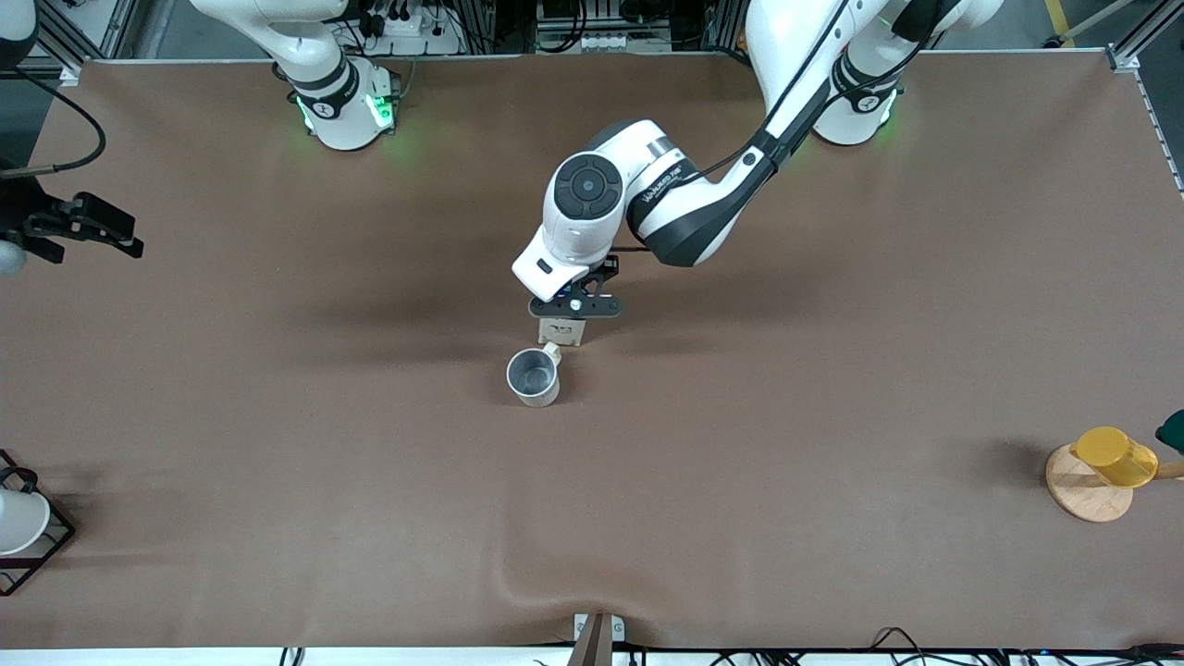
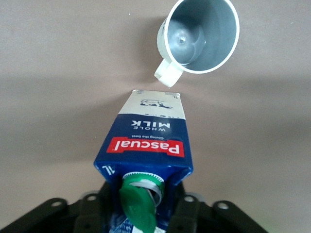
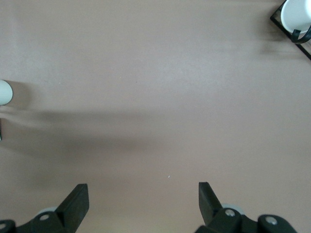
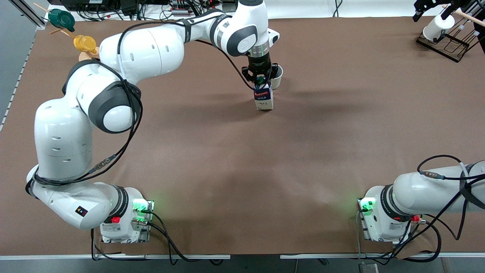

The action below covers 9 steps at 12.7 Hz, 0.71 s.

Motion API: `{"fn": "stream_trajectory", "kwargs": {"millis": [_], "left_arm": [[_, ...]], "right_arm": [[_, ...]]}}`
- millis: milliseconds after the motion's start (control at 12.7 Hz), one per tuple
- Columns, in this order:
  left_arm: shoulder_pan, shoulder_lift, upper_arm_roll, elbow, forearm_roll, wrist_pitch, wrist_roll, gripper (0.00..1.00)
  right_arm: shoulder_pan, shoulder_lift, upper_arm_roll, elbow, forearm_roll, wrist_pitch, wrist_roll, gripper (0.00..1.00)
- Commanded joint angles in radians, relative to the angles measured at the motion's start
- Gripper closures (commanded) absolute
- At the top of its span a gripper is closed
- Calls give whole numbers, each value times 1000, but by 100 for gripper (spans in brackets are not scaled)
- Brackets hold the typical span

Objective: Place milk next to cup
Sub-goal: 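Lower the milk carton next to the mug and open the left gripper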

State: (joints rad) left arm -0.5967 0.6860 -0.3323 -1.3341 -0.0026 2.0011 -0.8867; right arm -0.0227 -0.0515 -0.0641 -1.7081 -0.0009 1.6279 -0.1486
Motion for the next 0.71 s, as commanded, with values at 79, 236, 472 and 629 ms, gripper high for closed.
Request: {"fn": "stream_trajectory", "kwargs": {"millis": [79,236,472,629], "left_arm": [[-18,20,7,27,10,16,-29,0],[-17,9,1,27,10,5,-32,0],[-6,-61,6,27,13,-31,-53,0],[32,-136,19,26,13,-105,-63,0]], "right_arm": [[-6,-5,3,-4,-27,7,18,0],[-5,-2,3,-4,-27,13,18,0],[-6,-2,3,2,-27,12,18,0],[-3,-1,3,2,-25,10,18,0]]}}
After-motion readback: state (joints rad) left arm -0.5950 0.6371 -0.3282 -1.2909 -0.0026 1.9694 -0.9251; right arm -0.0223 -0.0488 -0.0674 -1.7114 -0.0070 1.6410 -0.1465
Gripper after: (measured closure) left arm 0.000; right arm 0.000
